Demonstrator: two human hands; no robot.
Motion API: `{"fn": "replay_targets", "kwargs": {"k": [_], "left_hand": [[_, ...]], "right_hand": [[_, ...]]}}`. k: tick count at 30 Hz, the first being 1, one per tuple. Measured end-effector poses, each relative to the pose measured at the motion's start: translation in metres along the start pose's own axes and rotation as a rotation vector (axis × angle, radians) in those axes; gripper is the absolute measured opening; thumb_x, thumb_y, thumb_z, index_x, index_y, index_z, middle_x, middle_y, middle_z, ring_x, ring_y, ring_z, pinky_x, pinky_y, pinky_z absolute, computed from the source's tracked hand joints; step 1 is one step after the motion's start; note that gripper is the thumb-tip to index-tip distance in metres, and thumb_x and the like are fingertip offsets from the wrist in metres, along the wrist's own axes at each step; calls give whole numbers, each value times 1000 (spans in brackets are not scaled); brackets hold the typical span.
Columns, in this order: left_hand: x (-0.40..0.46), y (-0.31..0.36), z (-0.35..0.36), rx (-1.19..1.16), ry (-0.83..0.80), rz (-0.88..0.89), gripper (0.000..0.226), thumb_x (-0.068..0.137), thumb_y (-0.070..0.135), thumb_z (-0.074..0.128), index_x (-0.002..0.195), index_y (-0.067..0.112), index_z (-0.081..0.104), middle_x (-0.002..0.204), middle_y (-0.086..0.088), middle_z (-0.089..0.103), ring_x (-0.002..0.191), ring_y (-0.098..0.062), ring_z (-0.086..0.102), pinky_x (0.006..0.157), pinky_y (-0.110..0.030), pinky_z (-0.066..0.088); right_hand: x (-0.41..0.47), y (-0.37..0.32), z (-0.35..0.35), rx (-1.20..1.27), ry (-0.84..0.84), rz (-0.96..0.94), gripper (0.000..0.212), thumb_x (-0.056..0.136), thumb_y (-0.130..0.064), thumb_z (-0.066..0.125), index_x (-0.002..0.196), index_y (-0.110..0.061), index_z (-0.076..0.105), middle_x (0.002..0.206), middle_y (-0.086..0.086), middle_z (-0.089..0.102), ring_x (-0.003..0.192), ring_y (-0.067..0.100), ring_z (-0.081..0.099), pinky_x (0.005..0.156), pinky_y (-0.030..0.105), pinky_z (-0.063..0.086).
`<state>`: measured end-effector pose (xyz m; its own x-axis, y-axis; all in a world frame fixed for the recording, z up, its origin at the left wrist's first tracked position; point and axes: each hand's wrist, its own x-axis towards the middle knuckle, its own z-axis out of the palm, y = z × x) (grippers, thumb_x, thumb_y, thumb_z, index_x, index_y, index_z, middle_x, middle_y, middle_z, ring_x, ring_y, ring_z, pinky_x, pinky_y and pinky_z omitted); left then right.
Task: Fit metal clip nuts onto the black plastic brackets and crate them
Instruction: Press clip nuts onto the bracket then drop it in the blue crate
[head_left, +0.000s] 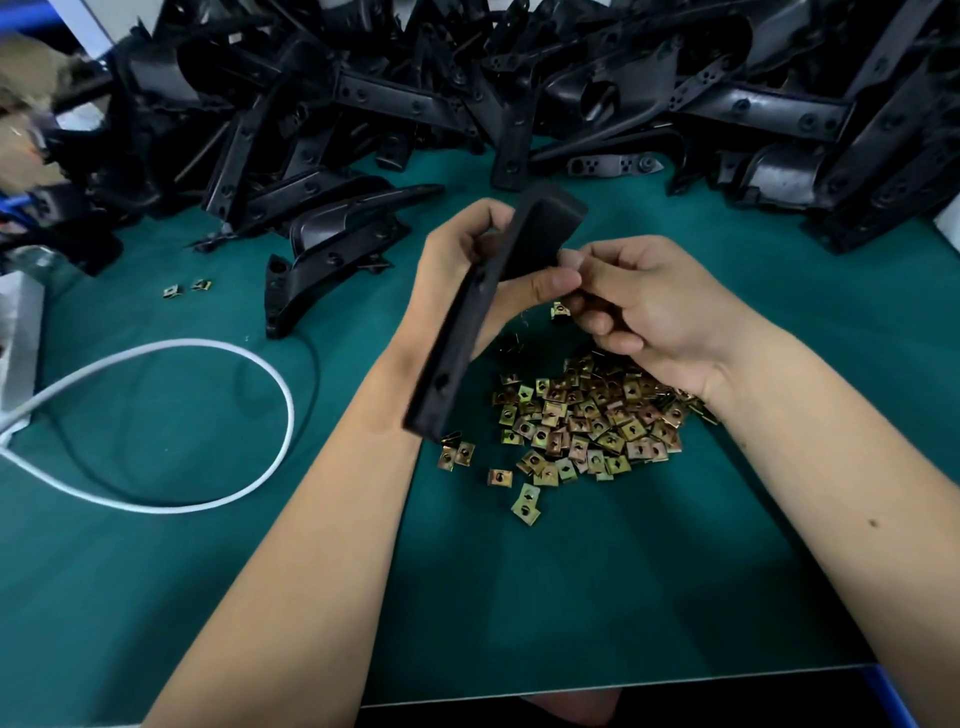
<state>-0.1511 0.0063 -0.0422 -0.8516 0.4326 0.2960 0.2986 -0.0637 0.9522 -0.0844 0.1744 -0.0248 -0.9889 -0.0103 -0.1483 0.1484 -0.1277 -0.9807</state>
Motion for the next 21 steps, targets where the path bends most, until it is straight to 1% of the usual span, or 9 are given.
{"fn": "replay_targets", "kwargs": {"k": [1, 2, 5, 6, 9, 11, 12, 16, 21], "left_hand": [[0, -1, 0, -55, -23, -38, 38, 77, -11, 81, 105, -16, 57, 88, -9, 71, 81, -18, 72, 71, -32, 60], [0, 0, 0, -104, -33, -70, 37, 75, -15, 79, 105, -14, 57, 88, -10, 70, 80, -19, 73, 70, -32, 62], [0, 2, -1, -66, -23, -48, 33, 68, -5, 83, 93, -3, 60, 78, 2, 72, 79, -23, 70, 75, -47, 64], [0, 3, -2, -36, -29, -26, 30, 69, -5, 83, 88, 3, 60, 76, 5, 72, 77, -19, 70, 74, -47, 63], [2, 1, -4, 19, -38, -34, 38, 67, -12, 85, 86, 13, 63, 78, 8, 73, 74, -7, 68, 67, -27, 55], [4, -1, -5, 41, -33, -59, 42, 63, -11, 87, 88, 14, 66, 83, 5, 74, 77, -9, 69, 69, -27, 55], [4, -2, -4, 37, -33, -64, 43, 62, -11, 88, 89, 14, 67, 85, 3, 74, 78, -11, 70, 69, -28, 56], [1, -2, -1, 0, -17, -105, 41, 63, -12, 86, 88, 14, 68, 85, -1, 73, 79, -14, 69, 72, -32, 57], [0, 0, 0, -26, -1, -155, 40, 66, -16, 83, 84, 17, 69, 82, 2, 76, 77, -13, 70, 70, -30, 58]], "right_hand": [[0, 0, 0, -1, -8, -4, 28, 106, -16, 53, 80, -8, 57, 69, 3, 49, 47, 6, 39, 31, 14, 27], [0, 0, 0, -12, -19, -7, 26, 106, -17, 54, 81, -9, 56, 69, 3, 49, 47, 6, 38, 31, 14, 26], [0, 1, 0, -80, -50, -30, 25, 104, -21, 57, 81, -11, 57, 63, 0, 53, 43, 6, 42, 32, 15, 30], [0, 1, 0, -114, -54, -46, 25, 104, -21, 58, 81, -11, 59, 60, -1, 57, 43, 7, 47, 34, 17, 35], [1, 1, -2, -197, -40, -63, 24, 102, -20, 60, 89, -1, 65, 68, 5, 64, 52, 11, 59, 47, 21, 46], [2, 3, -3, -208, -27, -64, 32, 101, -20, 62, 104, 12, 60, 78, 15, 62, 58, 13, 59, 53, 26, 45], [3, 4, -3, -206, -23, -59, 34, 101, -21, 62, 107, 12, 59, 81, 16, 61, 59, 14, 58, 55, 28, 44], [5, 5, -4, -206, -25, -59, 14, 101, -19, 63, 103, -5, 65, 71, 4, 61, 58, 13, 56, 53, 26, 43], [5, 5, -1, -298, 21, -120, 16, 103, -15, 60, 94, -2, 65, 70, 3, 59, 60, 12, 53, 52, 23, 41]]}}
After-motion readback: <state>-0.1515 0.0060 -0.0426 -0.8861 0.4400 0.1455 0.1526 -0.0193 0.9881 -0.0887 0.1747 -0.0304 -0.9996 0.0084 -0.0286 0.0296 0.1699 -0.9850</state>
